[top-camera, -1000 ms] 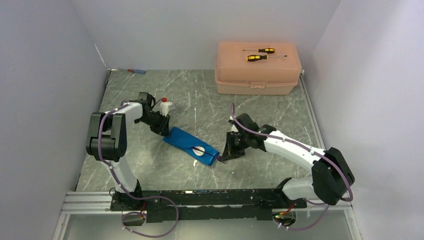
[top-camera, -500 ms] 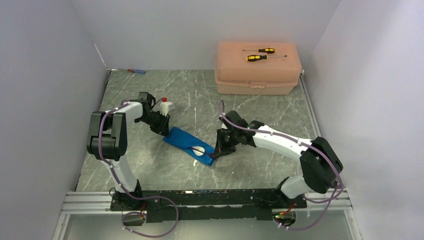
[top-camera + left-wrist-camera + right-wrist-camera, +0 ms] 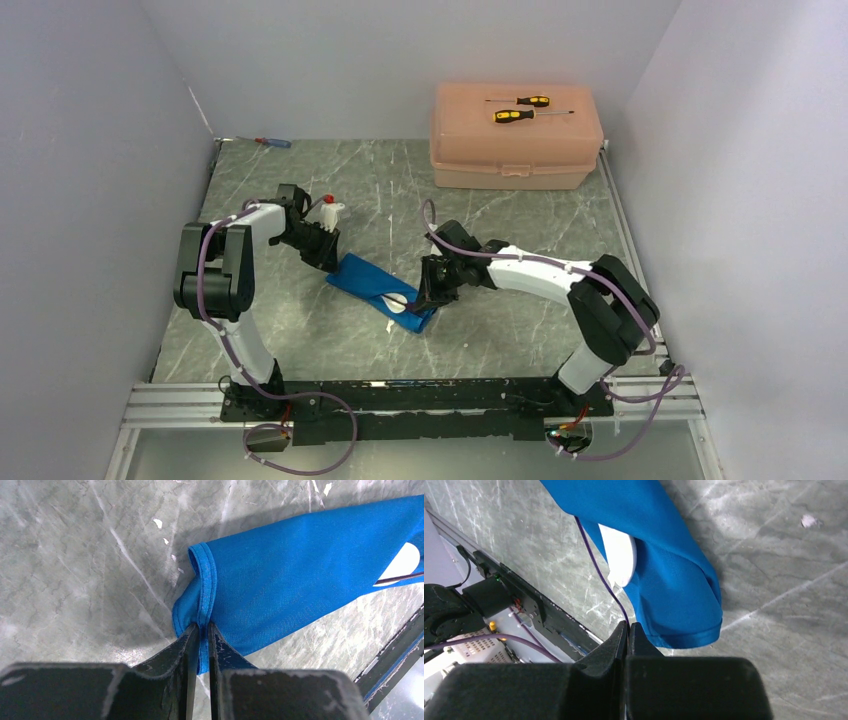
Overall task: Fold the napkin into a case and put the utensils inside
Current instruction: Insert the fork into the folded napkin.
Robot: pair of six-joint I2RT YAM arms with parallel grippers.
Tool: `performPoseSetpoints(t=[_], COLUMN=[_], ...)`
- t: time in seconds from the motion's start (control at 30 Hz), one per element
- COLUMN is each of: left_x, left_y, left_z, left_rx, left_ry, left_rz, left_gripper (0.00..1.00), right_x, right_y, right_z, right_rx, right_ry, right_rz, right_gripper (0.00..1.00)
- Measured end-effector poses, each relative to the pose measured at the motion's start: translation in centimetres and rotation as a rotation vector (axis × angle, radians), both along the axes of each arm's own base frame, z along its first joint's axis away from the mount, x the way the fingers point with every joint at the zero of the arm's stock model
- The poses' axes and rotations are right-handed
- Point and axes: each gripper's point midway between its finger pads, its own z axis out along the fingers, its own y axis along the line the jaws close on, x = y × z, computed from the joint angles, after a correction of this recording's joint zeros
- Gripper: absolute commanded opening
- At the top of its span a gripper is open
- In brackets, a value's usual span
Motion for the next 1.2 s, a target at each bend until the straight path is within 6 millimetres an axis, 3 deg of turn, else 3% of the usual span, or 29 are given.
performPoseSetpoints(t=[0.3,0.43,0.6,0.67,0.77,0.83,0.87,0.9,1.07,1.2], left_x=[0.0,0.0,0.0,-0.1,-0.2,-0.5,-0.6,-0.7,-1.3,0.0], left_y=[0.0,0.1,0.1,0.1,-0.1,-0.2,-0.2,-0.2,0.9,3.4], left_z=[0.0,0.0,0.0,0.0,0.1,0.4,0.5,0.6,1.2,2.6], left_rx=[0.002,0.002,0.003,0.003,-0.003,-0.015,-0.016,-0.015,-0.002,0.017], left_ry=[-0.004,-0.003,0.006,0.013,0.043,0.071,0.078,0.086,0.134,0.113], left_rz=[-0.009,-0.012,-0.012,-0.015,-0.024,-0.028,-0.028,-0.029,0.002,0.083], left_gripper=[0.17,0.17,0.20,0.26,0.41,0.47,0.49,0.51,0.63,0.73], right_x=[1.2,1.7,2.0,2.3,2.6,2.8,2.8,2.8,3.1,4.6], right_y=[1.4,1.9,1.8,1.6,1.2,0.8,0.6,0.3,-1.0,-3.2], right_z=[-0.5,-1.1,-2.5,-2.6,-2.4,-1.6,-1.1,-0.5,3.6,7.3], right_rx=[0.014,0.010,-0.016,-0.029,-0.045,-0.055,-0.055,-0.057,-0.067,-0.080], right_ry=[-0.024,-0.028,-0.032,-0.055,-0.092,-0.129,-0.143,-0.162,-0.267,-0.384], right_rz=[0.015,0.025,0.033,0.038,0.047,0.056,0.061,0.068,0.096,0.061], right_gripper=[0.00,0.12,0.45,0.56,0.63,0.66,0.90,0.98,1.00,1.00])
